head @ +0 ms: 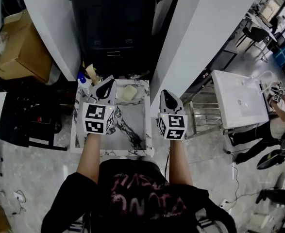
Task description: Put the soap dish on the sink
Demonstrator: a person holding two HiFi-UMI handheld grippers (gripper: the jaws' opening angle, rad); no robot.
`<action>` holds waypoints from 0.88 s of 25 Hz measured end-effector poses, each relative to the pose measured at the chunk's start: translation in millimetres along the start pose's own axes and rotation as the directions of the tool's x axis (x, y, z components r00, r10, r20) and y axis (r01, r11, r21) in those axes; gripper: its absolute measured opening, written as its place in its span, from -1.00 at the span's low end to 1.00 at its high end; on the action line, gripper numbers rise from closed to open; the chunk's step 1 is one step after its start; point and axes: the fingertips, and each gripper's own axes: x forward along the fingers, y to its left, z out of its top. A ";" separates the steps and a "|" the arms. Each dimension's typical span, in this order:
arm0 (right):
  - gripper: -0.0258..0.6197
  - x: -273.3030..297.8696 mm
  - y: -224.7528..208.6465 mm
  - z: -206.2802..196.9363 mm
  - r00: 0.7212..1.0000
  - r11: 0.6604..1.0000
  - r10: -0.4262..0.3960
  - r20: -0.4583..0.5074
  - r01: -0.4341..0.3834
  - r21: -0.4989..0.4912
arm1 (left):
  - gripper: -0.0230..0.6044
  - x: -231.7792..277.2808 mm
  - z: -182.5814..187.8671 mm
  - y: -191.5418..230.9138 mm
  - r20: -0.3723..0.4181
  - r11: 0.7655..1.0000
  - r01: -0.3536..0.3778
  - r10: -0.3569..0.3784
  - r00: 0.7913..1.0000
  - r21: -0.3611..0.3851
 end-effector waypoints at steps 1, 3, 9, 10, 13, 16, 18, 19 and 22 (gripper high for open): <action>-0.89 -0.8 0.6 1.4 1.000 1.000 -0.002 0.002 0.002 -0.002 | -0.88 -1.1 -0.6 0.0 0.000 1.000 0.003 -0.003 1.000 0.001; -0.89 -2.0 2.8 4.0 1.000 1.000 -0.004 0.007 0.004 -0.006 | -0.88 -3.0 -2.3 0.4 0.000 1.000 0.007 -0.007 1.000 0.002; -0.89 -6.0 2.6 8.0 1.000 1.000 -0.012 0.016 0.012 -0.013 | -0.88 -6.5 -2.4 1.6 0.009 1.000 0.004 -0.004 1.000 0.009; -0.89 -6.8 2.2 8.6 1.000 1.000 -0.013 0.017 0.014 -0.013 | -0.88 -7.2 -2.2 1.9 0.009 1.000 0.003 -0.004 1.000 0.010; -0.89 -8.6 2.6 12.3 1.000 1.000 -0.016 0.023 0.017 -0.019 | -0.88 -9.2 0.1 3.1 0.015 1.000 -0.002 0.002 1.000 0.025; -0.89 -10.5 4.3 15.3 1.000 1.000 -0.015 0.025 0.016 -0.025 | -0.88 -10.7 -0.7 2.9 0.013 1.000 0.000 0.000 1.000 0.028; -0.89 -11.7 4.4 16.8 1.000 0.999 -0.016 0.027 0.017 -0.028 | -0.88 -11.6 -0.7 1.8 0.013 1.000 0.005 -0.005 1.000 0.029; -0.89 -12.3 4.3 17.9 0.999 0.999 -0.016 0.029 0.017 -0.029 | -0.88 -12.0 0.2 1.2 0.015 0.999 0.007 -0.008 1.000 0.032; -0.89 -14.7 4.5 21.2 0.999 0.999 -0.018 0.035 0.019 -0.033 | -0.88 -13.2 2.7 -0.5 0.021 0.999 0.015 -0.016 1.000 0.038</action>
